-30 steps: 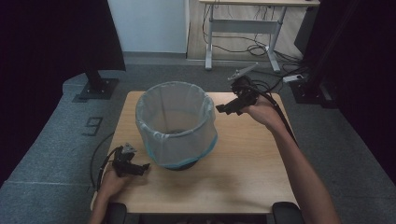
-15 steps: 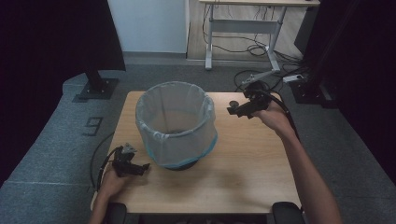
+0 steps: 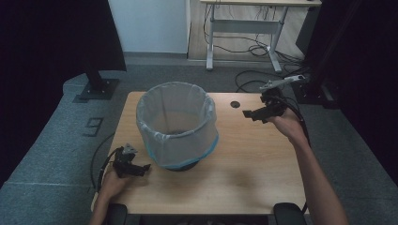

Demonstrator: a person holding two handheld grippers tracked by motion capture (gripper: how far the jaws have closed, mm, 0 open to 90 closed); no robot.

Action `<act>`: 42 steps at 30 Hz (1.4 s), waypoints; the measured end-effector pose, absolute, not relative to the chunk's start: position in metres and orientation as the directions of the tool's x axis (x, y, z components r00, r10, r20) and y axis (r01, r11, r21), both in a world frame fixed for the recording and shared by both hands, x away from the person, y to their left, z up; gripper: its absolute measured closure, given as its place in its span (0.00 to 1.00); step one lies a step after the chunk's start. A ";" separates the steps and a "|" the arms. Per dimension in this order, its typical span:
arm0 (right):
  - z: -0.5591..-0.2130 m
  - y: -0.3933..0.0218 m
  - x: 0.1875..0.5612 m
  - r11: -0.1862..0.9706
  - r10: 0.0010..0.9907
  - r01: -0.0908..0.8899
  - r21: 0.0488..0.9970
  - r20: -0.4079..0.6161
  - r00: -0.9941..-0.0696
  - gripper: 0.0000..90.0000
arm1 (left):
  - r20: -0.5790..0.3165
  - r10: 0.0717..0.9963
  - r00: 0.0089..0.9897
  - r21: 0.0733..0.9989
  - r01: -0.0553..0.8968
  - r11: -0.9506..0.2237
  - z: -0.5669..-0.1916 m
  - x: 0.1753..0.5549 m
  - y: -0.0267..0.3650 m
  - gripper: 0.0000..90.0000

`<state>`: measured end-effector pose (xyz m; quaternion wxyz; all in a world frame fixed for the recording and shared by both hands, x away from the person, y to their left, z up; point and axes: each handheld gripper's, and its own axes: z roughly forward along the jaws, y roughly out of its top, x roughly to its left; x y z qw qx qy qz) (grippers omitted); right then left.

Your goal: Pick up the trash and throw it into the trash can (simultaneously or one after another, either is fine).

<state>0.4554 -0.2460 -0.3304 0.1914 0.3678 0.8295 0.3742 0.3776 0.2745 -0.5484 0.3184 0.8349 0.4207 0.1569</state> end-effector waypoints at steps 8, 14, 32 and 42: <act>-0.342 -0.264 0.451 0.438 0.778 0.475 0.764 -0.056 -0.626 0.01 | -0.006 0.803 0.596 0.663 0.603 -0.443 -0.548 0.378 0.274 0.00; -0.355 -0.273 0.447 0.434 0.791 0.479 0.763 -0.067 -0.608 0.01 | -0.008 0.802 0.597 0.662 0.605 -0.444 -0.548 0.378 0.274 0.00; -0.412 -0.287 0.440 0.429 0.812 0.515 0.742 -0.068 -0.579 0.01 | -0.008 0.804 0.595 0.662 0.606 -0.442 -0.548 0.377 0.274 0.00; -0.442 -0.288 0.433 0.416 0.818 0.530 0.739 -0.049 -0.573 0.02 | -0.008 0.804 0.594 0.662 0.606 -0.442 -0.548 0.377 0.274 0.00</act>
